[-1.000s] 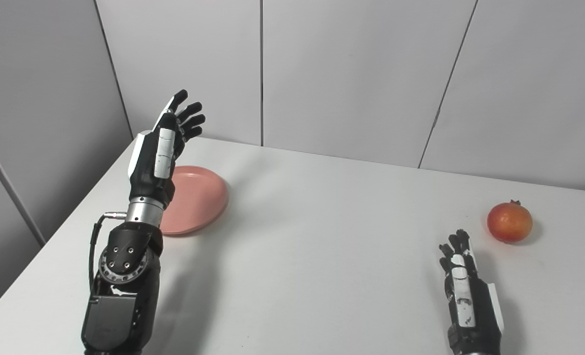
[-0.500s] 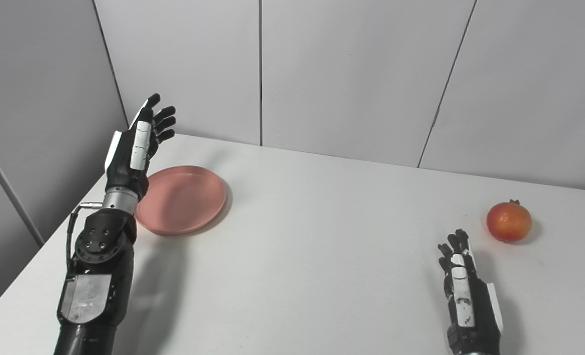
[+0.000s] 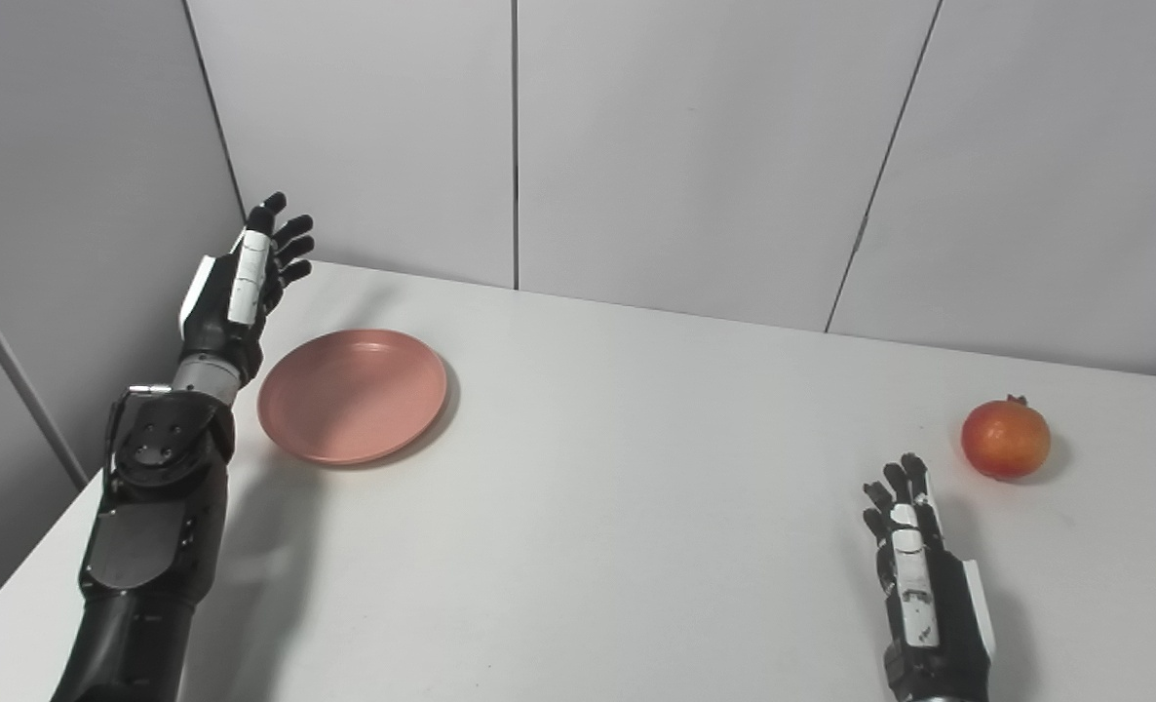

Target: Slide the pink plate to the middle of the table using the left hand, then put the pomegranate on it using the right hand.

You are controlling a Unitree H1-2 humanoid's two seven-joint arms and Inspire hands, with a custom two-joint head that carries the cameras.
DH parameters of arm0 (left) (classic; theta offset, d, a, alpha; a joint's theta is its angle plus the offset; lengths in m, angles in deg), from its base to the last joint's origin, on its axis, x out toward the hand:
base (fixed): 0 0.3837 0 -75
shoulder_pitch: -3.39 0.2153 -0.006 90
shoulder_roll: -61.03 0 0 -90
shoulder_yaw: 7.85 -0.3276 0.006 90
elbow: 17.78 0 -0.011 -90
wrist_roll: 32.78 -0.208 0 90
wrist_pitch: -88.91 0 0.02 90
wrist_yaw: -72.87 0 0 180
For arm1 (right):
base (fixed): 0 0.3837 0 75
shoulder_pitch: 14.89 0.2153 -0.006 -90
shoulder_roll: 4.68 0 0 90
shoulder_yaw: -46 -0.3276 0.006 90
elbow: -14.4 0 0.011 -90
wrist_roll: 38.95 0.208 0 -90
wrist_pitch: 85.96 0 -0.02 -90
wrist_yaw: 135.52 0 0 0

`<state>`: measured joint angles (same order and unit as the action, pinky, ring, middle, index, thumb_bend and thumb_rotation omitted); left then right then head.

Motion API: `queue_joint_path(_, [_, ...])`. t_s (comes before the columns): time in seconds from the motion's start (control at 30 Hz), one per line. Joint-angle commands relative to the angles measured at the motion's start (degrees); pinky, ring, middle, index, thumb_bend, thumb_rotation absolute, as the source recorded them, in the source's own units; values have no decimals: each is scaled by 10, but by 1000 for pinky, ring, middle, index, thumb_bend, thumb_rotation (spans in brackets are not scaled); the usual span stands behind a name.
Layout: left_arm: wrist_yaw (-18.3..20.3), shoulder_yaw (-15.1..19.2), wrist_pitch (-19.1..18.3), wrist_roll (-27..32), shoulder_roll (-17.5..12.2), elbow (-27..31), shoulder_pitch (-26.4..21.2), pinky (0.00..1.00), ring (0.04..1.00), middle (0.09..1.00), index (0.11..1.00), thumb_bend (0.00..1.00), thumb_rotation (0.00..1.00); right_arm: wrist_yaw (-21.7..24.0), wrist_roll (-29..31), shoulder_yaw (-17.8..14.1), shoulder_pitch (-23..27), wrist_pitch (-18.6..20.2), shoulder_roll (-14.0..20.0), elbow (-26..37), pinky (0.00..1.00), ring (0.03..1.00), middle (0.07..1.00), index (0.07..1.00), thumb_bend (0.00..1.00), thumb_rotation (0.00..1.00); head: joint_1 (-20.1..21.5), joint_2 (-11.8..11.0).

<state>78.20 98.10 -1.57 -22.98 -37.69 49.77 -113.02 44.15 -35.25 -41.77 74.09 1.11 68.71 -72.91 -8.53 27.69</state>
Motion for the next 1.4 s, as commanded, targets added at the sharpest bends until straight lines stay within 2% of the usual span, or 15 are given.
queue_joint_path(0.0, [-4,6,31,-2,-23,-3,-38,868,893,888,957,1000,1000,8,5,-3,-22,6,2,-21,984,962,984,1000,705,899,-1,1])
queue_joint_path(0.17, [0,17,33,12,-21,-23,-36,887,902,892,962,1000,960,8,5,-2,-21,4,4,-23,978,959,982,1000,701,899,-1,1])
queue_joint_path(0.27, [1,15,48,5,-23,-43,-33,878,892,891,960,1000,960,7,3,-2,-21,3,3,-23,978,960,982,1000,699,899,-1,1])
queue_joint_path(0.5, [4,13,124,1,-41,-175,-56,871,861,875,947,1000,941,8,8,-3,-22,7,3,-20,979,963,987,1000,711,895,1,4])
queue_joint_path(0.57, [4,13,144,3,-47,-210,-65,838,840,858,933,1000,926,8,8,-3,-22,7,4,-20,978,965,990,1000,709,900,2,6])
queue_joint_path(0.9, [5,9,188,4,-60,-299,-80,795,807,807,907,1000,926,8,11,-3,-23,11,5,-19,968,956,985,1000,720,895,1,8])
queue_joint_path(1.0, [10,7,194,7,-57,-315,-80,781,811,815,906,1000,917,8,12,-3,-23,12,4,-20,971,957,986,1000,718,895,1,8])
queue_joint_path(1.13, [28,-2,208,6,-56,-326,-79,810,841,838,928,1000,938,8,13,-3,-23,15,4,-19,968,954,985,1000,707,896,2,11])
queue_joint_path(1.37, [13,-9,176,3,-35,-274,-58,844,873,871,943,1000,947,10,19,-2,-21,12,2,-21,969,952,987,1000,703,890,4,11])
